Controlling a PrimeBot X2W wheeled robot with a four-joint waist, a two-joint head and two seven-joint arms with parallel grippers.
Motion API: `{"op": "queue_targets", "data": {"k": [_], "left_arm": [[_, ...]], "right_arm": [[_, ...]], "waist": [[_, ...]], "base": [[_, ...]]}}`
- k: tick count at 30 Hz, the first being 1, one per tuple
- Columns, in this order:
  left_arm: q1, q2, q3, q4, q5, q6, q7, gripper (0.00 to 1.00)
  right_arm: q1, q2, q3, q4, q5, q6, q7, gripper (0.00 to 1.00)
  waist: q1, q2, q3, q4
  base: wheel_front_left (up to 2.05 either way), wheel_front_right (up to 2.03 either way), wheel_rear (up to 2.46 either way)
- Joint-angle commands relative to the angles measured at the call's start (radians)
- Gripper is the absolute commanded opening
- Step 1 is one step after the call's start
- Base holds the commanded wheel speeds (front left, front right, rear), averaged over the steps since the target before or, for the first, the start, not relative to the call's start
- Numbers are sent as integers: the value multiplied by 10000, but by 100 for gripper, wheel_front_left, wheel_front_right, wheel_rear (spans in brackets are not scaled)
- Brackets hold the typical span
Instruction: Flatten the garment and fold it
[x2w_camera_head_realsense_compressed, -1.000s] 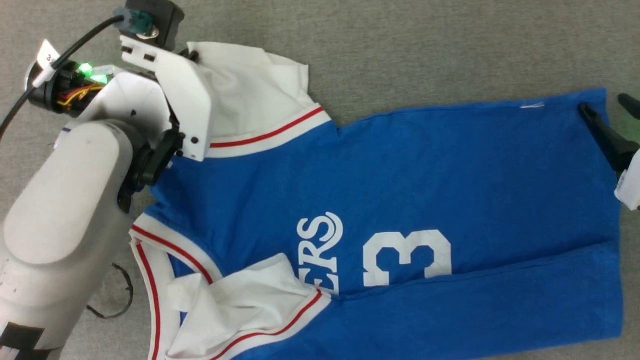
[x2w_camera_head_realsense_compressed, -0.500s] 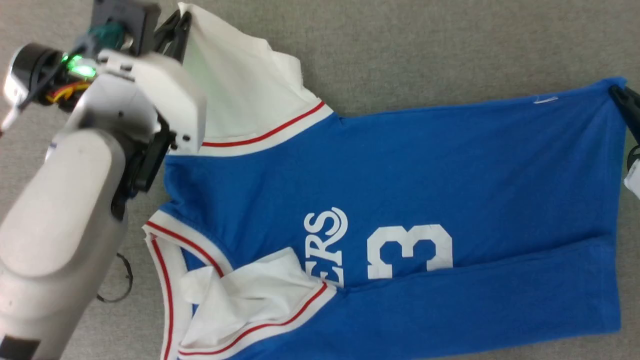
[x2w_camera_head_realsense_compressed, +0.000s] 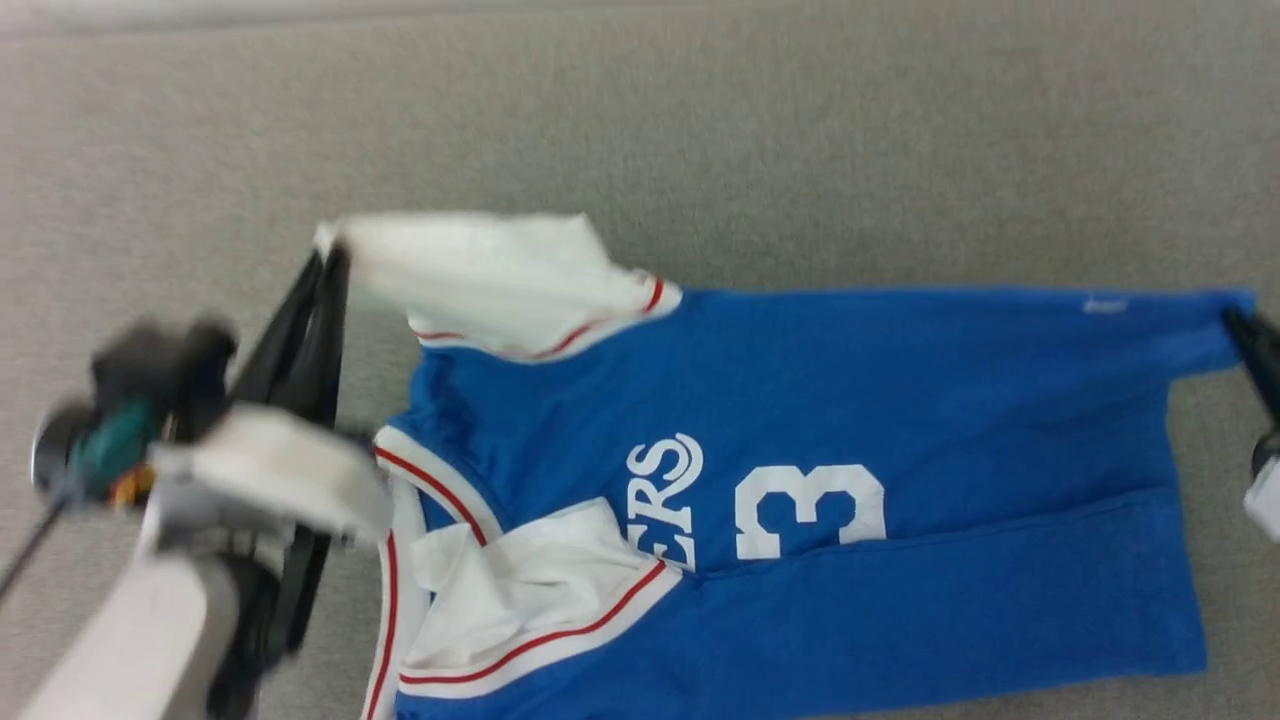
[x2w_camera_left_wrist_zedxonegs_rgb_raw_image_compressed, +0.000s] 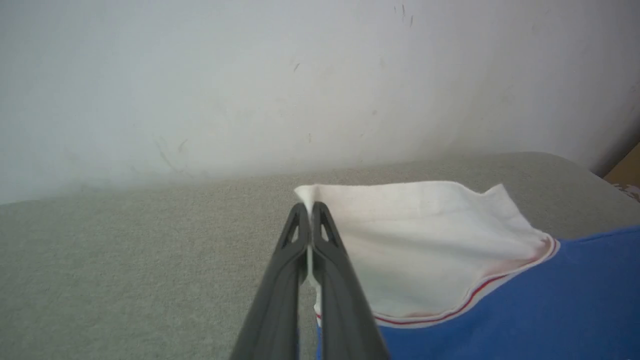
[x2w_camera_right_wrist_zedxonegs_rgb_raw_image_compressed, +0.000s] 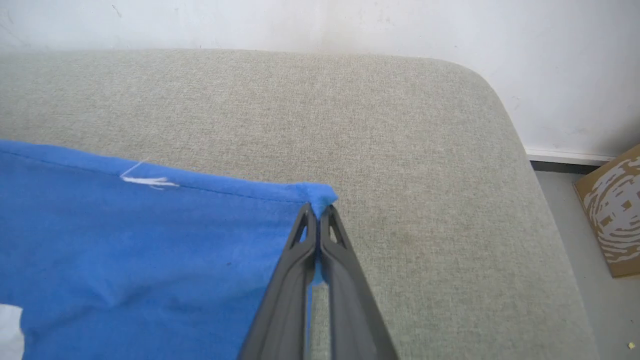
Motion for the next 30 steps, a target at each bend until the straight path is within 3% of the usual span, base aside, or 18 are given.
{"op": "queue_targets", "data": {"k": [1, 6, 15, 24, 25, 26, 27, 28, 29, 30], "left_arm": [[624, 103, 163, -217, -75, 194, -216, 0], [2672, -167, 547, -767, -547, 695, -1069, 0], [4719, -696, 437, -194, -1081, 873, -1790, 0], [4916, -958, -59, 1134, -1488, 260, -1757, 0], [4818, -979, -150, 1341, -1502, 181, -1676, 12], [4719, -996, -244, 1554, -1512, 100, -1592, 30], [4624, -1013, -341, 1760, -1520, 15, -1507, 36], [4536, -1042, -420, 1956, -1534, -55, -1443, 44], [4454, -1074, -488, 2140, -1546, -115, -1388, 67], [4378, -1103, -553, 2304, -1544, -167, -1351, 100]], "right_arm": [[370, 169, -162, -163, -134, -21, 1, 0], [1524, 877, -723, -735, -309, -21, 92, 0], [3007, 1884, -1339, -1054, -600, -21, 555, 0], [3745, 2225, -1501, -671, -1185, -21, 858, 0], [3703, 2253, -1500, -600, -1265, -21, 849, 36], [3659, 2285, -1477, -532, -1330, -21, 857, 49], [3611, 2322, -1439, -463, -1374, -21, 888, 100], [3548, 2356, -1409, -410, -1404, -21, 888, 100], [3489, 2381, -1399, -360, -1436, -21, 872, 100], [3444, 2401, -1388, -314, -1455, -21, 863, 100]], "waist": [[2, 0, -616, 200], [2, 0, -943, 252], [2, 0, -1229, 179], [2, 0, -1631, 70], [2, 0, -1693, 54], [2, 0, -1744, 34], [2, 0, -1786, 13], [2, 0, -1829, -7], [2, 0, -1861, -22], [2, 0, -1891, -32]], "base": [[0, 0, 0], [0, 0, 0], [0, 0, 0], [0, 0, 0], [0, 0, 0], [0, 0, 0], [0, 0, 0], [0, 0, 0], [0, 0, 0], [0, 0, 0]]}}
